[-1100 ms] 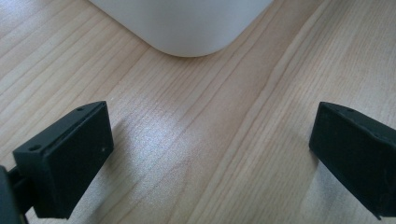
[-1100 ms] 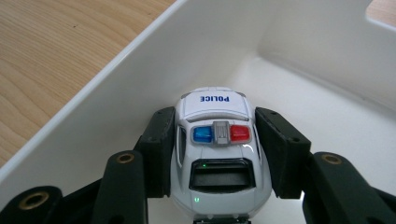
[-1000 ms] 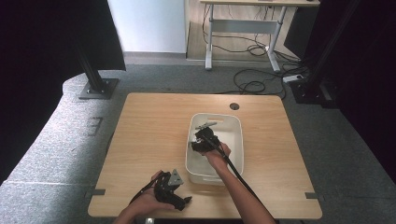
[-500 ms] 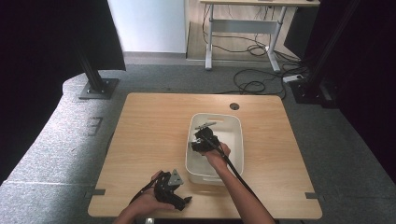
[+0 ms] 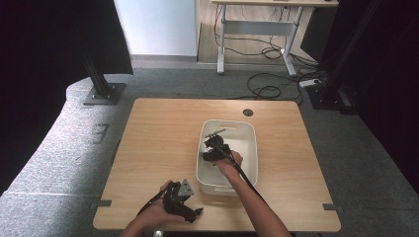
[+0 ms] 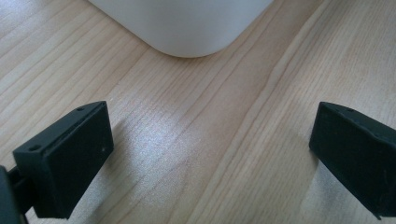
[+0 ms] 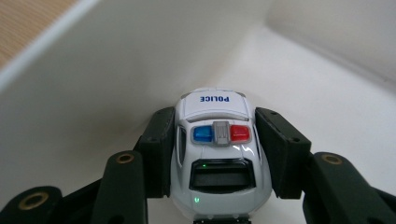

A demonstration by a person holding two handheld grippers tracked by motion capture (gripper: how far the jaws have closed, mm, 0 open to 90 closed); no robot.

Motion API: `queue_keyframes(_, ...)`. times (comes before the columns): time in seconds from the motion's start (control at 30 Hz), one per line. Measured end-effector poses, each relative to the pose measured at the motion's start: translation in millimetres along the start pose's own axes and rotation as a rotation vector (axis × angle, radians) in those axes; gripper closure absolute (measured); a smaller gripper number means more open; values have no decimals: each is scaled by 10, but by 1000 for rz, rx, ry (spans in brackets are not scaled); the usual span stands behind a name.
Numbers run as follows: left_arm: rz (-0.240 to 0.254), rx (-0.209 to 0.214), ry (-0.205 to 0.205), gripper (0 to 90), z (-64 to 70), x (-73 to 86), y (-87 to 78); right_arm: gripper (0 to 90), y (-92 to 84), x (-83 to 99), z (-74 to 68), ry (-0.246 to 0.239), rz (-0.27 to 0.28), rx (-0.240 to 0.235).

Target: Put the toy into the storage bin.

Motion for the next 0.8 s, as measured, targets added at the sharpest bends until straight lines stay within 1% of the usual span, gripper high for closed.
queue_keyframes(0.07, 0, 0, 0, 1, 0, 0, 0, 494, 33, 19, -2, -11, -19, 1)
queue_keyframes(0.17, -1, -1, 3, 1, -2, 0, -1, 480, 73, 51, -1, -6, -44, -10)
queue_keyframes(0.2, -1, -1, 3, 1, -2, 0, -1, 480, 73, 51, -1, -6, -44, -10)
queue_keyframes(0.27, -1, 0, 3, 1, -2, 0, 0, 428, 90, 72, 2, -1, -61, -12)
queue_keyframes(0.37, -1, 0, 3, 1, -1, 0, 0, 388, 77, 71, 9, 1, -66, -5)
queue_keyframes(0.47, 0, 1, 1, 1, 0, 0, 0, 370, 48, 64, 11, 9, -64, -6)
queue_keyframes(0.5, 0, 2, 1, 1, 0, -1, 0, 357, 17, 74, 5, 13, -66, -18)
queue_keyframes(0.57, 1, 2, 3, 1, -1, -1, 1, 339, 7, 107, -6, 9, -92, -42)
queue_keyframes(0.67, 0, 3, 3, 1, -1, -2, 1, 338, -6, 140, -7, 4, -101, -45)
queue_keyframes(0.7, 0, 4, 3, 1, -1, -2, 1, 336, -14, 173, -6, 2, -119, -60)
queue_keyframes(0.77, -1, 3, 3, 1, -1, -2, 1, 347, -26, 185, -8, 5, -127, -65)
queue_keyframes(0.8, -1, 3, 3, 1, -1, -2, 1, 347, -33, 191, -19, 10, -135, -80)
Point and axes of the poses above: each handheld gripper's, and its own axes: y roughly forward along the jaws, x roughly out of its underside, z roughly to its right, the point moved 6 cm from there along y, roughly forward along the jaws
